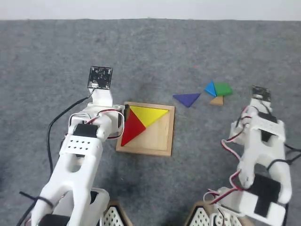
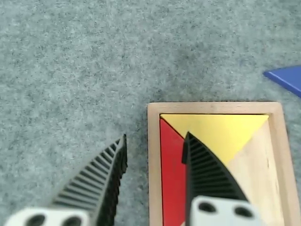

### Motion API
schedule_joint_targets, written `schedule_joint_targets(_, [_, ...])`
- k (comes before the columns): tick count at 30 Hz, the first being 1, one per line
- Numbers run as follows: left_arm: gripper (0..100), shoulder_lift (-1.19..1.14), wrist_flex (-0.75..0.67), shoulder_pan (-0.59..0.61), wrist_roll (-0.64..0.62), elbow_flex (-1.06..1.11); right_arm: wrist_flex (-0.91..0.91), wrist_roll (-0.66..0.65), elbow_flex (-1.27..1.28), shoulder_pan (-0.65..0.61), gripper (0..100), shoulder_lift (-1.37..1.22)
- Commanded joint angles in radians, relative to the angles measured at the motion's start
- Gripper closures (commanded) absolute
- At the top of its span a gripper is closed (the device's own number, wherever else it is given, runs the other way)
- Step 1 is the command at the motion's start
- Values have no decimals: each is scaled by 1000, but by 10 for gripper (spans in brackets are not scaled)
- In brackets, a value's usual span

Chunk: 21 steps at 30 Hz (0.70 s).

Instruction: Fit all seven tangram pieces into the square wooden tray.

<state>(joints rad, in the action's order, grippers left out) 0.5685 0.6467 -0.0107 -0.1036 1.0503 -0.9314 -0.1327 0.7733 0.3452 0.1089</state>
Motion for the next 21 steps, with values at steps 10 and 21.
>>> schedule_joint_targets(10, [813, 37, -28, -8, 9, -4, -4, -74, -66, 220, 728, -67])
schedule_joint_targets(21, [813, 37, -29, -8, 9, -4, -4, -69, -71, 389, 728, -65])
